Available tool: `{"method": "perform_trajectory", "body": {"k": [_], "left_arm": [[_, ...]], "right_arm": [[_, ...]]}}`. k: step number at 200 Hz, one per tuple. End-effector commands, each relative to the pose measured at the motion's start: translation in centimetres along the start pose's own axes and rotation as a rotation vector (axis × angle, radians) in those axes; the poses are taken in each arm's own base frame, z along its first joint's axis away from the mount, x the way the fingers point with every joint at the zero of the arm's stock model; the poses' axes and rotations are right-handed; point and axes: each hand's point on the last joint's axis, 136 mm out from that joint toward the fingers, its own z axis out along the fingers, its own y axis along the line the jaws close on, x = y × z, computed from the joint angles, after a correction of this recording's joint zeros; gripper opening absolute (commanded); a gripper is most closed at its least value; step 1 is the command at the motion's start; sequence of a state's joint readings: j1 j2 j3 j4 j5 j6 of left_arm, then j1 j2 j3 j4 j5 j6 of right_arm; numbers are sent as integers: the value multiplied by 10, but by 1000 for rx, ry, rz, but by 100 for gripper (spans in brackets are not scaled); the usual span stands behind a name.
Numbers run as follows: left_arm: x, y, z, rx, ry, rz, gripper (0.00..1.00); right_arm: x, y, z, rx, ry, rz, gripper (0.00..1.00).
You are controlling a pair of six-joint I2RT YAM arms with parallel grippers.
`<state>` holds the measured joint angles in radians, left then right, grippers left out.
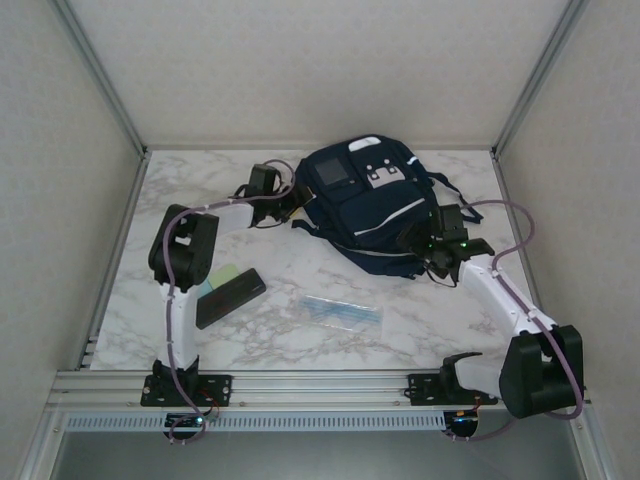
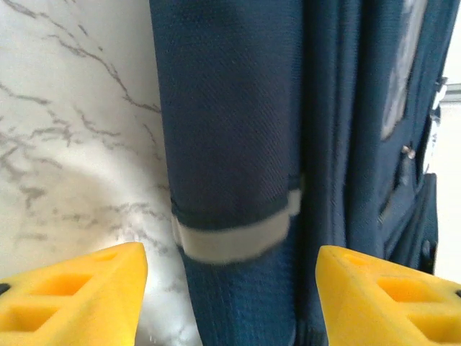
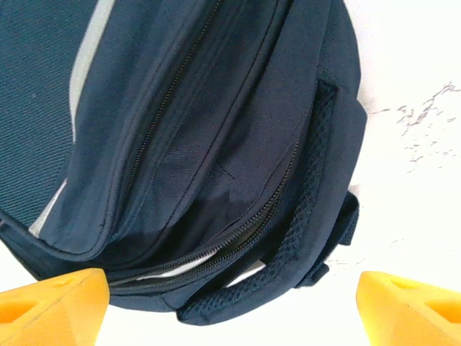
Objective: Pack the student bag
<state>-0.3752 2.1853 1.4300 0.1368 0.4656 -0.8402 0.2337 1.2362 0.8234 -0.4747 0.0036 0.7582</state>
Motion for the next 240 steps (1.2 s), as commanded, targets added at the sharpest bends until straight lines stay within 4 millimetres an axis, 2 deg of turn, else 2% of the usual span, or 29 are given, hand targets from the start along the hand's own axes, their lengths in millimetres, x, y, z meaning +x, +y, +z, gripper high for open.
{"method": "perform_trajectory", "body": {"k": [1,9,17,36,61,72,85,105,124,147,172,196,219,240], "left_arm": [[-5,-27,16,59,-10,18,61],[-3,-28,22,64,-3,18,55],[-2,-30,26,70,3,15,43],[1,-33,27,89,4,-1,0],[8,-30,7,95,-9,-8,0],[15,-25,-6,91,-13,-22,0],[22,-28,-23,108,-20,-38,0],[32,-32,-47,134,-37,-72,0],[32,-38,-67,143,-73,-94,0],[25,-48,-81,148,-121,-125,0],[16,-59,-86,184,-163,-191,0],[10,-67,-88,211,-194,-225,0],[9,-77,-90,232,-202,-235,0],[13,-85,-93,242,-212,-239,0]], "right_arm": [[2,9,19,-54,4,40,86],[4,9,26,-51,16,42,83],[5,9,32,-52,23,37,79],[4,7,48,-30,33,32,65],[-6,16,65,-38,21,-1,47],[-14,21,71,-37,3,-21,44],[-28,31,76,-40,-24,-52,40],[-47,46,84,-41,-44,-94,39],[-59,56,86,-22,-40,-123,39],[-63,63,70,-17,-29,-135,46],[-43,77,35,-42,-16,-218,55],[-8,99,5,-81,14,-321,60],[29,129,-8,-148,42,-391,61],[62,167,-5,-233,59,-420,58]]}}
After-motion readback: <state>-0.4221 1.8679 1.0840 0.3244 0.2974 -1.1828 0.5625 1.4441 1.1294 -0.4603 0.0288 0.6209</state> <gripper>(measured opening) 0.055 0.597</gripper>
